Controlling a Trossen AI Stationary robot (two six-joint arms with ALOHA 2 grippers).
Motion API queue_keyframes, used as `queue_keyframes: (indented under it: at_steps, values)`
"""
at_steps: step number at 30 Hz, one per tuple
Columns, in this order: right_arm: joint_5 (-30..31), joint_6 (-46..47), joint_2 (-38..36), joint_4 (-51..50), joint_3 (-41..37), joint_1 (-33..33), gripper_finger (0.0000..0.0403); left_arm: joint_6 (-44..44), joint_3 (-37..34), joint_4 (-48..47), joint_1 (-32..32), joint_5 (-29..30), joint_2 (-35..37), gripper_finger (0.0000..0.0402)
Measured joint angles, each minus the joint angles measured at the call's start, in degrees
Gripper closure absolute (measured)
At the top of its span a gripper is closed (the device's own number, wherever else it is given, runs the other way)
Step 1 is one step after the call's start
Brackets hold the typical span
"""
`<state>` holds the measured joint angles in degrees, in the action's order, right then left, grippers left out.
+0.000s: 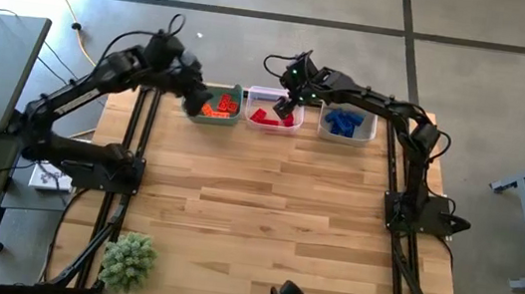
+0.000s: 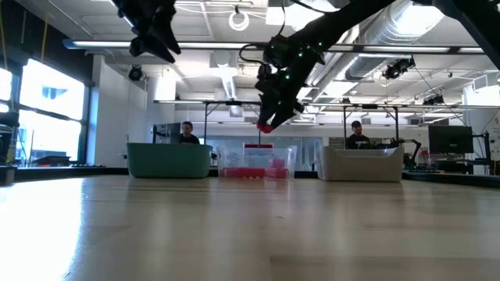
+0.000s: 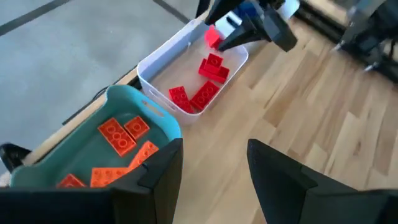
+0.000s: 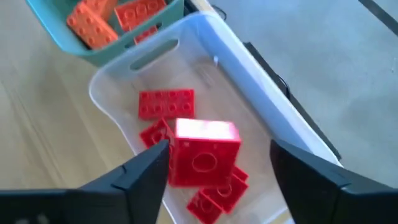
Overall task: Sort & place blocks by color
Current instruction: Put the red game piece into the transparent bin, then return to Home Position
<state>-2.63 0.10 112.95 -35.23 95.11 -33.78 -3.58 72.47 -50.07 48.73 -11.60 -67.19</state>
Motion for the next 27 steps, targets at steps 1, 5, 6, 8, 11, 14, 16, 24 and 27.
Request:
queue_keyframes:
  at_steps: [1,5,6,8,11,14,16,24,27]
  values:
    - [0.00,0.63,0.00,0.50,0.02,0.00,0.0136,-0.87,-1.64,0.96,-0.10,0.00,1.74,0.0234]
    - [0.03,3.85,0.00,1.81,0.02,0.02,0.0120,-4.30,-8.16,5.06,-0.68,0.00,8.23,0.0234]
    - [0.02,4.50,0.00,2.04,0.04,0.02,0.0119,-5.02,-9.64,5.83,-0.83,-0.04,9.76,0.0234]
    - [0.02,6.30,0.00,2.12,0.04,0.03,0.0119,-6.28,-12.80,7.76,-1.03,-0.15,13.02,0.0234]
    - [-0.71,9.48,-0.02,2.43,0.05,0.07,0.0118,-6.84,-17.74,10.59,-2.06,-0.18,17.40,0.0234]
    - [-2.40,12.37,-0.02,2.52,0.05,0.07,0.0118,-7.41,-22.92,14.09,-3.68,-0.35,22.34,0.0234]
    - [-3.35,14.35,-0.02,2.51,0.05,0.07,0.0118,-8.39,-26.35,16.27,-4.62,-0.41,25.89,0.0234]
    - [-5.38,21.23,-0.04,2.94,0.05,0.94,0.0117,-10.39,-38.07,20.86,-6.99,-0.37,40.19,0.0234]
    - [-5.44,22.49,-0.09,3.82,0.07,2.44,0.0117,-10.88,-41.30,21.12,-7.18,-0.36,45.46,0.0234]
